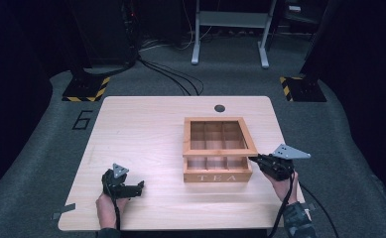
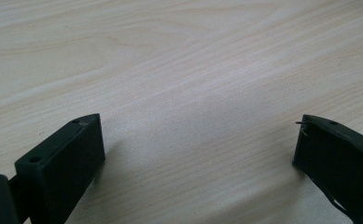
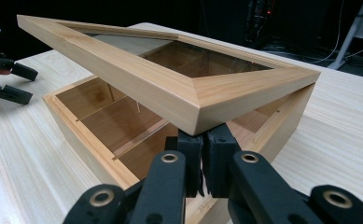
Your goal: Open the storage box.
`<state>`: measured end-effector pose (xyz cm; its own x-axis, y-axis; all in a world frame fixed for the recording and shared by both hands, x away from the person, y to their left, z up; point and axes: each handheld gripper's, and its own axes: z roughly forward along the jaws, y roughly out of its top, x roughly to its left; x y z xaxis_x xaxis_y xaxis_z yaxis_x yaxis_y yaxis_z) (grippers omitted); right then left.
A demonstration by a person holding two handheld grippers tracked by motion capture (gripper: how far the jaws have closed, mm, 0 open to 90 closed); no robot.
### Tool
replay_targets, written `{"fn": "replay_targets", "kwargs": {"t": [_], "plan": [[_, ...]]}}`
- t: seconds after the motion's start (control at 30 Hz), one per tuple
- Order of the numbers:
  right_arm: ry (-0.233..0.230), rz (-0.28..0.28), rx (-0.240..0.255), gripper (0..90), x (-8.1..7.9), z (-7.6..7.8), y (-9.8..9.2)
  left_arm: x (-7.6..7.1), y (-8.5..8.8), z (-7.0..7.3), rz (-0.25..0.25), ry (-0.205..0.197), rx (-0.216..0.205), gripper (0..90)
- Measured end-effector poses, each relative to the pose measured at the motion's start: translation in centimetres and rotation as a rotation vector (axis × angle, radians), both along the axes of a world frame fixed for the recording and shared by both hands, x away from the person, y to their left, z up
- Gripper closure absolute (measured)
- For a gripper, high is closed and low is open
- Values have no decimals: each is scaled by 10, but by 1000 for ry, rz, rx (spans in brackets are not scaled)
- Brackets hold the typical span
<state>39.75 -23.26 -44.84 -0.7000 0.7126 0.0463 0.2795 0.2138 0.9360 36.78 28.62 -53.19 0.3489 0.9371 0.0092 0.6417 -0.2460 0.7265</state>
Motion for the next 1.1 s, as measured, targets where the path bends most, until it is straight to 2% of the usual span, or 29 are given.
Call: {"fn": "replay_targets", "kwargs": {"t": [0.1,0.27,0.43,0.47,0.83,1.0,1.07,1.1], "plan": [[3,5,13,868,2,3,-1,0,0,0,1,-1,1,16],[-11,14,4,870,6,6,0,0,0,0,1,0,1,15],[3,14,24,872,8,8,-1,0,0,0,1,0,1,16],[-16,19,20,871,10,8,-1,0,0,0,1,0,1,15],[-27,30,27,875,11,13,0,0,0,0,1,0,0,16],[-21,34,20,876,13,14,0,0,0,0,1,0,0,16],[-9,32,26,874,13,16,0,0,0,0,1,0,0,16],[15,45,48,870,17,21,-2,0,0,0,1,0,0,16]]}}
